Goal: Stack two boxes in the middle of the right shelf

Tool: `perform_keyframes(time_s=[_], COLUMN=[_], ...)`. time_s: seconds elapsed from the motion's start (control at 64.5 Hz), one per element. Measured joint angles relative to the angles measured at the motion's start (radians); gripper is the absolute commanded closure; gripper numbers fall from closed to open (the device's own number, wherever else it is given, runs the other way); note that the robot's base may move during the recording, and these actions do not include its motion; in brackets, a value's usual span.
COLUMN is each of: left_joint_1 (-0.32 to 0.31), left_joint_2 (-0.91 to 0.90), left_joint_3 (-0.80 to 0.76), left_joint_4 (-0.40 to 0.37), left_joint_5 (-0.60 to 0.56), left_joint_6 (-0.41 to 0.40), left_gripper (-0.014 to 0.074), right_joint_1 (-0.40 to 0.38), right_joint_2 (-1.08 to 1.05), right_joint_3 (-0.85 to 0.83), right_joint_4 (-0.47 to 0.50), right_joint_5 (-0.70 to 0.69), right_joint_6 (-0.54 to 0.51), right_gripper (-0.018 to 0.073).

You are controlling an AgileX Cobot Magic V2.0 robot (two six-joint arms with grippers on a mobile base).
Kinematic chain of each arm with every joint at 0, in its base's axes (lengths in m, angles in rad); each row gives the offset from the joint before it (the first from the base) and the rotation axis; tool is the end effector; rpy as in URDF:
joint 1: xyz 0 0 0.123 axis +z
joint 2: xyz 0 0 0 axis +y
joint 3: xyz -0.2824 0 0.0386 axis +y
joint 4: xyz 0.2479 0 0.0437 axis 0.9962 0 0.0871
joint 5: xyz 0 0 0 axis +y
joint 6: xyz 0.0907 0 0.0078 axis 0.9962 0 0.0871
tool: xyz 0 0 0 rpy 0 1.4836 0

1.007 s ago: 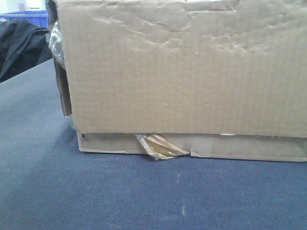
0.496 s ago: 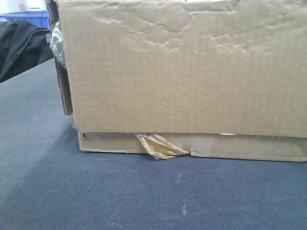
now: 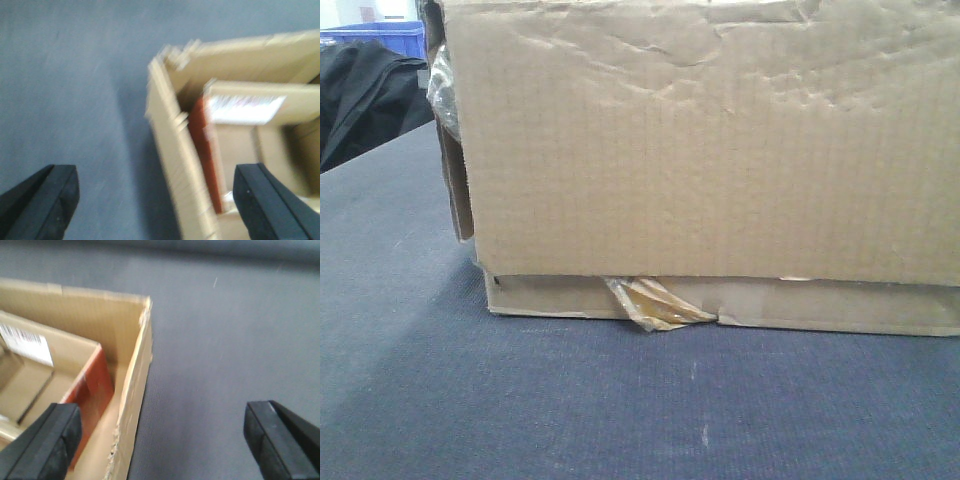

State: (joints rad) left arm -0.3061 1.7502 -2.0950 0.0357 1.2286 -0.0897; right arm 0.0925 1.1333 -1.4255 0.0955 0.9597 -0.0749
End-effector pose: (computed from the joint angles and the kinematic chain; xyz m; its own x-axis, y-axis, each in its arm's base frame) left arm 0.3541 -0.1087 0.4538 -0.7012 0.1402 -0.6990 0.2250 0.9739 -0.0303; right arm 0.2145 0.0270 0.4587 -0.5409 -0.0702 -0.8382 -0.1681 0.9854 0.0259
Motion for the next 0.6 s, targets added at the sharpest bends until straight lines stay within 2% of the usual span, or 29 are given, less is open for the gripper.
perform_keyframes(time_s=[0.31, 0.604], left_joint_1=[0.003, 0.003], left_joint_2=[-0.001, 0.001], left_joint_3=[0.218, 0.244], left_joint_4=[-0.041, -0.099], left_joint_5=[0.000, -0.004], left_joint_6=[0.009, 0.011], left_gripper=[0.0078, 0.0078], right_joint_1=[0.002, 0.050], right_joint_2=[0.232, 0.350], right_joint_3=[-0.058, -0.060], right_joint_4=[0.073, 0.099], right_joint_5=[0.143, 0.180], right_joint_6=[-0.055, -0.082], right_gripper=[-0.0001, -0.0001])
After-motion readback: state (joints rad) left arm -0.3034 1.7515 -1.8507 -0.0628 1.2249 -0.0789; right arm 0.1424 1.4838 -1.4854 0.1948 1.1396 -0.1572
